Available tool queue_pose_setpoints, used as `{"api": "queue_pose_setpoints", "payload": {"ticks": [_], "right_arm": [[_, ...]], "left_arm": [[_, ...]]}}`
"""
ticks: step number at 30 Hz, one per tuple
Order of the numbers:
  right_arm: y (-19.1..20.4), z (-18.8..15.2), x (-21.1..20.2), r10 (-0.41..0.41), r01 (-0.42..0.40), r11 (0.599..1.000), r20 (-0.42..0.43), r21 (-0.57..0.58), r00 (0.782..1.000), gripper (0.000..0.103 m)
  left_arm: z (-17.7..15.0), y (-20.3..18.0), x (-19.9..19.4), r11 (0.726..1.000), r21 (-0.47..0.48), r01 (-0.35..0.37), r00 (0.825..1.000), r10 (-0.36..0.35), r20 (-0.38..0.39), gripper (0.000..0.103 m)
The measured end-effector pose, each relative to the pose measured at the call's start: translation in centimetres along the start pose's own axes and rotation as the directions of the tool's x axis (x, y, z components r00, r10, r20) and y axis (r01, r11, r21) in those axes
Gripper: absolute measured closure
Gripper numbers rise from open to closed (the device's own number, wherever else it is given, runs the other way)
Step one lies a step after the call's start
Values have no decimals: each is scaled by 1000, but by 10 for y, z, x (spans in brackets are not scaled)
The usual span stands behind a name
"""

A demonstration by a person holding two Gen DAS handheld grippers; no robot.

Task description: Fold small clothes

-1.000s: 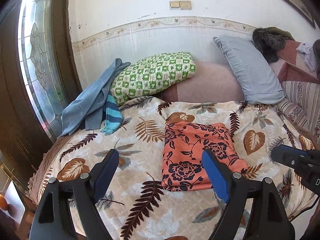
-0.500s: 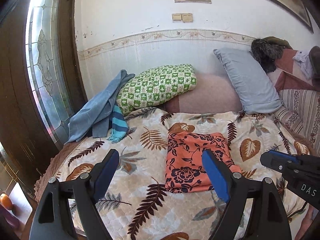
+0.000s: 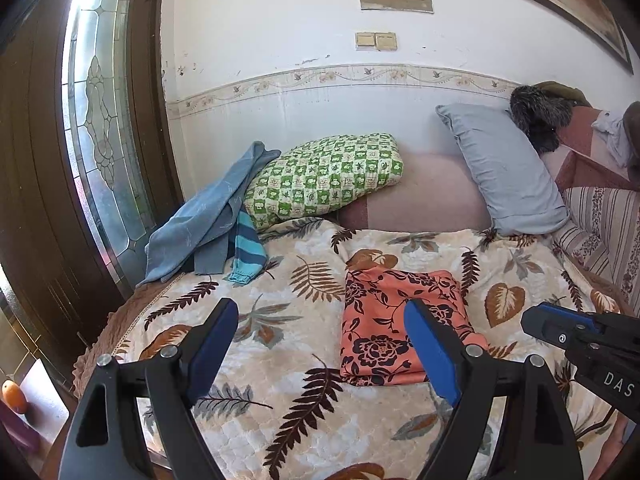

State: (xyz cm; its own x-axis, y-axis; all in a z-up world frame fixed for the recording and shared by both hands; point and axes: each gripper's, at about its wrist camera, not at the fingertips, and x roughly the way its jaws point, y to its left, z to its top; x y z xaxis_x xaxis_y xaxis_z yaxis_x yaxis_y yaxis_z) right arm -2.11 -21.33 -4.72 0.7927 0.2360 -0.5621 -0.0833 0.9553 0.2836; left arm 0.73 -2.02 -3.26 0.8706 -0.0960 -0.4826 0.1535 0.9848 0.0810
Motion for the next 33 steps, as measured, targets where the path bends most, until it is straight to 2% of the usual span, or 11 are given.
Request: {"api": "queue_pose_setpoints", "payload": {"ticks": [12, 15, 20, 26, 33], "right_arm": [[7, 2, 3, -4, 4, 1000, -4, -24, 1000, 85], [7, 1, 5, -10, 9, 999, -4, -33, 1000, 85], [-6, -1, 10, -31, 31, 1000, -21, -2, 999, 85], [-22, -5, 20, -55, 57, 998, -54, 39, 997, 85], [-6, -8, 31, -48, 47, 999, -64, -3, 997, 85]], "left_arm": [[-1, 7, 4, 999, -11, -37, 999, 37, -19, 14], [-4, 10, 6, 999, -7, -47, 999, 47, -21, 7], [-19, 25, 24, 997, 4, -72, 994, 72, -82, 7], [-43, 53, 53, 988, -24, -151, 971, 144, -190, 7], [-42, 61, 54, 985, -42, -165, 971, 155, -182, 7]]}}
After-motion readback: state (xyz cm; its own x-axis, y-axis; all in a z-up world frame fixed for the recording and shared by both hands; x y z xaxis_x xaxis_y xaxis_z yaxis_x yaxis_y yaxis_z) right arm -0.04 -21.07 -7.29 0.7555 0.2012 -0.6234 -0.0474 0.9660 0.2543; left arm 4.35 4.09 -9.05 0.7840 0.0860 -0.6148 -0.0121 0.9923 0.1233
